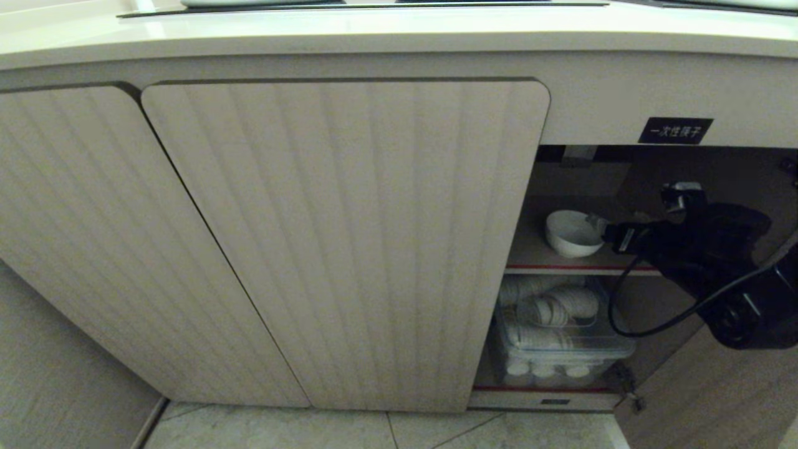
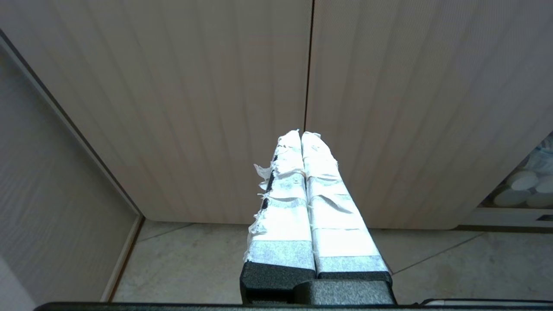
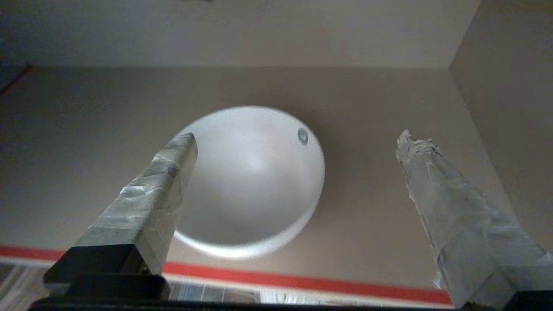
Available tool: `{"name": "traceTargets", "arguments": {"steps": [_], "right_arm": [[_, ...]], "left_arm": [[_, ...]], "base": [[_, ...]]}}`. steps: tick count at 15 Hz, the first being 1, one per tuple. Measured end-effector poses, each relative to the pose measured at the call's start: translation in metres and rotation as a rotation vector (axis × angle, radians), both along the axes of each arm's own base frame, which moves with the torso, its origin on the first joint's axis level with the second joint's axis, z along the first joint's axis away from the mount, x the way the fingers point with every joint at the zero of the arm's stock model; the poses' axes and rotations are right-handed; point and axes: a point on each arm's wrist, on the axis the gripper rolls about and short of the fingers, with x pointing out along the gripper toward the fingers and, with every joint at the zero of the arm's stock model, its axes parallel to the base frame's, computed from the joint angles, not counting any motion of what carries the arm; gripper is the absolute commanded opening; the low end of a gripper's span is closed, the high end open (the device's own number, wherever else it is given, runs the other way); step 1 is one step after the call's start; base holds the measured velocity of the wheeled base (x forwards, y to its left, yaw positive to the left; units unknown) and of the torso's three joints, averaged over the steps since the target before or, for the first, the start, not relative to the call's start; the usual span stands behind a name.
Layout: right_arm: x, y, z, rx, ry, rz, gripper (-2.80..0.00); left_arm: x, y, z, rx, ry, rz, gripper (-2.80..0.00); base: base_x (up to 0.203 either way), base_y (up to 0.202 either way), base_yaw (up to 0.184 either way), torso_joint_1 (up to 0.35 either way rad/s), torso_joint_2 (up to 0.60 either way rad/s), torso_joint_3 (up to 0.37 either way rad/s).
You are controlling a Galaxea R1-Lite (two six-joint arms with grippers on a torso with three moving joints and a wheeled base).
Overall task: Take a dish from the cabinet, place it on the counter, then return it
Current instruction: Take the bowl from the cabinet
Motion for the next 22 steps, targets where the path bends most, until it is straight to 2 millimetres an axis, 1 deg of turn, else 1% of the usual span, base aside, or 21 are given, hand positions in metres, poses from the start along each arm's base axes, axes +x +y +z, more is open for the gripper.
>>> {"name": "traceTargets", "arguments": {"steps": [9, 22], "right_arm": [[0.029, -0.001, 0.008, 0.003, 0.044, 0.010, 0.00], [0.032, 0.007, 0.000, 0.006, 0.095, 0.035, 0.00]], "left_arm": [[0.000, 0.000, 0.000, 0.000, 0.000, 0.000, -2.80], [0.000, 0.000, 0.000, -0.001, 0.000, 0.000, -2.80]], "base": [[0.000, 0.000, 0.000, 0.000, 0.00, 0.000], [0.000, 0.000, 0.000, 0.000, 0.00, 0.000]]}}
